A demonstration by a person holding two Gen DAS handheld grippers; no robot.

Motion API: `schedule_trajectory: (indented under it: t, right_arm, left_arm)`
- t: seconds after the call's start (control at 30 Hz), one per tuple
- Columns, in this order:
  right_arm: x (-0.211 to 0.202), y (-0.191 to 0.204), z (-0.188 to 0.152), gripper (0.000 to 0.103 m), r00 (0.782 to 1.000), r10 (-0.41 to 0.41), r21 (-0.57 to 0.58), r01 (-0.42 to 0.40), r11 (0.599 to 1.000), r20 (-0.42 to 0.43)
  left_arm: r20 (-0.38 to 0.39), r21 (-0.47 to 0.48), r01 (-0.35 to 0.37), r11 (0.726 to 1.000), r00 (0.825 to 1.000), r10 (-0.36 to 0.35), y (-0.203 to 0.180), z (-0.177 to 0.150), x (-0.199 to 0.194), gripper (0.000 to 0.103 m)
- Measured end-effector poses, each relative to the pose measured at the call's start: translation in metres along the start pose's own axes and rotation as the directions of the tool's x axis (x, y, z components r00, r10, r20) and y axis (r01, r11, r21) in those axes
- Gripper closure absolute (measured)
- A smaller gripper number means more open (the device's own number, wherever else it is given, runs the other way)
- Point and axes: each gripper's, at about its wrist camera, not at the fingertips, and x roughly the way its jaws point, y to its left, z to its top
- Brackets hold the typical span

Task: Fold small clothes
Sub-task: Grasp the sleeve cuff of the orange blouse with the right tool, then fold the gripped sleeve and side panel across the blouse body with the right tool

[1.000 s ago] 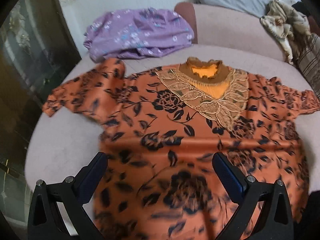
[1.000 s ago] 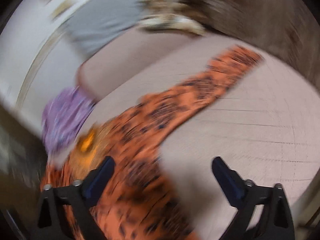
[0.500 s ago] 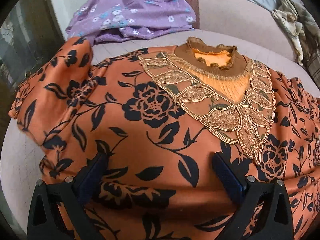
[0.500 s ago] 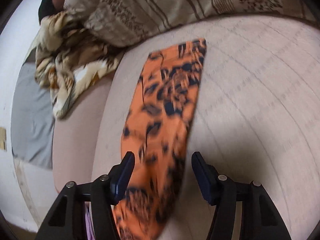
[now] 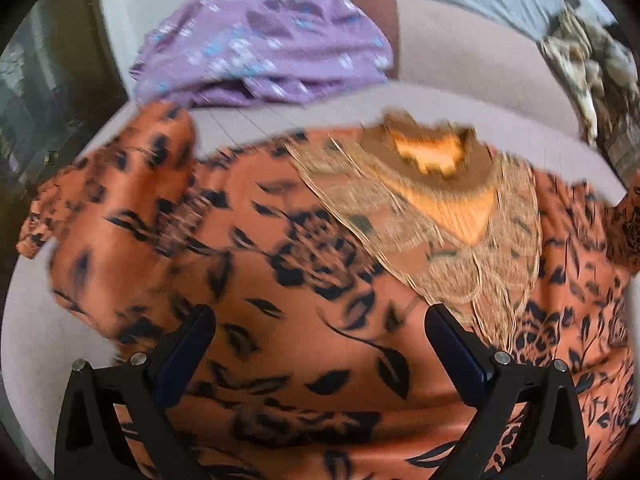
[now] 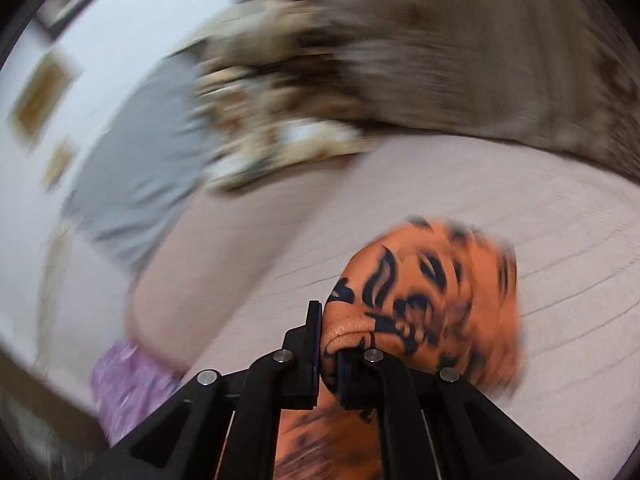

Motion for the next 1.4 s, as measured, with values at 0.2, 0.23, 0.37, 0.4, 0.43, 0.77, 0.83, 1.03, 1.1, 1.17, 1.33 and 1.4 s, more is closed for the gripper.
schedule_trajectory:
  t: [0.2, 0.23, 0.37, 0.4, 0.43, 0.77, 0.83, 1.03, 1.1, 1.17, 1.33, 1.4]
  right_arm:
    - [-0.010, 0.146, -0.105, 0.097, 0.967, 0.187, -0.236, -0.225, 0.945, -0.175]
    - [-0.009, 0.162, -0.126, 0.097, 0.958, 0.198, -0.257, -0.249, 0.934, -0.208]
    - [0.013, 0.230, -0.230, 0.097, 0.913, 0.201, -0.340, -0.327, 0.882, -0.356]
    - [0.015, 0.240, -0.256, 0.097, 0.901, 0.195, -0.356, -0.342, 0.870, -0.388]
    - [0.020, 0.253, -0.281, 0.097, 0.892, 0.176, -0.384, -0.348, 0.855, -0.416]
    - [0.022, 0.261, -0.393, 0.025, 0.711, 0.142, -0.356, -0.503, 0.788, -0.689]
    - [0.013, 0.247, -0.378, 0.025, 0.665, 0.176, -0.314, -0.547, 0.776, -0.726]
    - [-0.007, 0.189, -0.302, 0.026, 0.741, 0.211, -0.287, -0.483, 0.827, -0.638]
    - [-0.004, 0.166, -0.278, 0.046, 0.769, 0.186, -0.273, -0.426, 0.862, -0.612]
    - [0.002, 0.141, -0.254, 0.053, 0.799, 0.148, -0.261, -0.356, 0.897, -0.583]
    - [0.042, 0.087, -0.225, 0.063, 0.813, 0.065, -0.141, -0.178, 0.974, -0.579]
    - [0.064, 0.072, -0.227, 0.072, 0.771, 0.042, -0.064, -0.108, 0.992, -0.635]
  left_arm:
    - [0.074, -0.088, -0.055, 0.995, 0.995, 0.062, 0.048, 0.010, -0.020, 0.000]
    - [0.082, -0.106, -0.060, 0.993, 0.994, 0.069, 0.057, 0.011, -0.023, 0.000]
    - [0.122, -0.163, -0.099, 0.982, 0.985, 0.120, 0.094, 0.013, -0.037, 0.000]
    - [0.129, -0.170, -0.111, 0.979, 0.983, 0.134, 0.099, 0.013, -0.037, 0.000]
    - [0.134, -0.185, -0.131, 0.974, 0.978, 0.157, 0.109, 0.013, -0.038, 0.000]
    - [0.135, -0.268, -0.127, 0.955, 0.977, 0.168, 0.139, 0.009, -0.044, 0.000]
    - [0.146, -0.246, -0.129, 0.961, 0.975, 0.168, 0.129, 0.013, -0.044, 0.000]
    - [0.220, -0.075, -0.114, 0.991, 0.967, 0.128, 0.068, 0.018, -0.045, 0.000]
    - [0.239, 0.005, -0.104, 0.995, 0.966, 0.100, 0.040, 0.018, -0.043, 0.000]
    - [0.252, 0.099, -0.092, 0.991, 0.966, 0.065, 0.007, 0.015, -0.038, 0.000]
    - [0.299, 0.284, -0.166, 0.944, 0.951, 0.077, -0.053, 0.003, -0.025, 0.000]
    - [0.300, 0.312, -0.177, 0.933, 0.951, 0.080, -0.062, 0.000, -0.018, 0.000]
